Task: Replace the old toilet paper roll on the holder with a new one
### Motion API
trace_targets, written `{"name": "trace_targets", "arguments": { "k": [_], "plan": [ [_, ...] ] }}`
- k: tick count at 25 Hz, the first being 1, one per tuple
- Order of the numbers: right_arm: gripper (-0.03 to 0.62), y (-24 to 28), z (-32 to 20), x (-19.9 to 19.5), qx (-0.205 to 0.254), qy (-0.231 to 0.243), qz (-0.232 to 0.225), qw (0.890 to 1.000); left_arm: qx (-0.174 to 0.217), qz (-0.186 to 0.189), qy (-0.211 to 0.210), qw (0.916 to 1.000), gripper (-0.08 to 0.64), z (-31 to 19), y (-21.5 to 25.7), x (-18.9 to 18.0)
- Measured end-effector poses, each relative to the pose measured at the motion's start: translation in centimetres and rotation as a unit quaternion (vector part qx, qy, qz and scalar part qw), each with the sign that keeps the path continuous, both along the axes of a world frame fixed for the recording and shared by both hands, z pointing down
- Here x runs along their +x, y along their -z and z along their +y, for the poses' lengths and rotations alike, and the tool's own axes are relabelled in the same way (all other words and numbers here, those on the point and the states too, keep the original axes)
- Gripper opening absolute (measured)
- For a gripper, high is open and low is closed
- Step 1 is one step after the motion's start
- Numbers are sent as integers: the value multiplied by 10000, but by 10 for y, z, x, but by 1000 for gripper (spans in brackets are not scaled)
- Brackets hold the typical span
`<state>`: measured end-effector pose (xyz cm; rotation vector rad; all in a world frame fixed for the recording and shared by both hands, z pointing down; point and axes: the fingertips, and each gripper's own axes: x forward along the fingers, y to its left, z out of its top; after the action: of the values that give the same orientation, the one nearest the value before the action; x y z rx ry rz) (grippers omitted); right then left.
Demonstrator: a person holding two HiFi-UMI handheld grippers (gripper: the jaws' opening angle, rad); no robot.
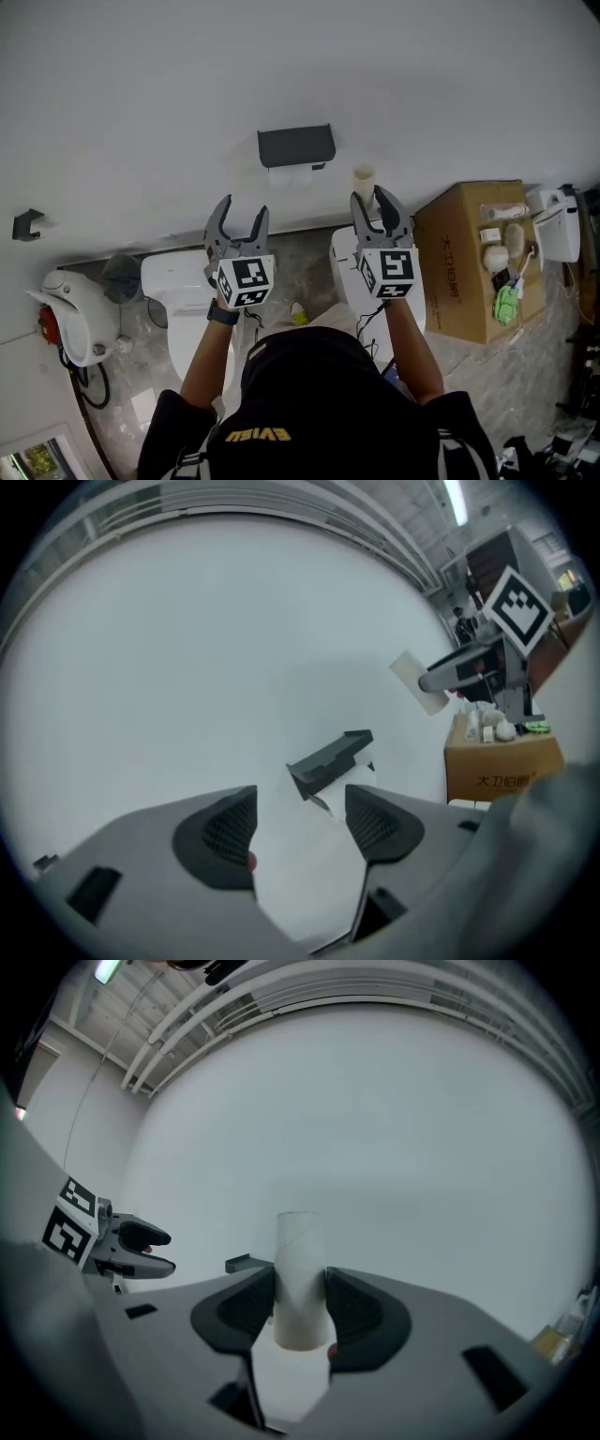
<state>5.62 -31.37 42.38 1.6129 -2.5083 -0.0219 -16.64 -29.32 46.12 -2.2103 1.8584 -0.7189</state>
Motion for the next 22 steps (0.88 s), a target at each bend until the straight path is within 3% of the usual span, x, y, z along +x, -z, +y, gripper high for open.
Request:
{"name": "trace_targets", "arguments": {
  "k": [8, 17, 22],
  "plan": [
    [172, 7, 30, -17, 37, 266, 153, 9995, 316, 948, 397, 9942, 270, 39, 28, -47],
    [172, 19, 30, -7, 151, 106, -33, 9998, 616, 1209, 150, 9906, 208, 59, 36, -56],
    [172, 20, 36, -15, 177, 145, -45, 9997, 680, 1377, -45, 9881, 127, 62, 40, -50]
  ]
}}
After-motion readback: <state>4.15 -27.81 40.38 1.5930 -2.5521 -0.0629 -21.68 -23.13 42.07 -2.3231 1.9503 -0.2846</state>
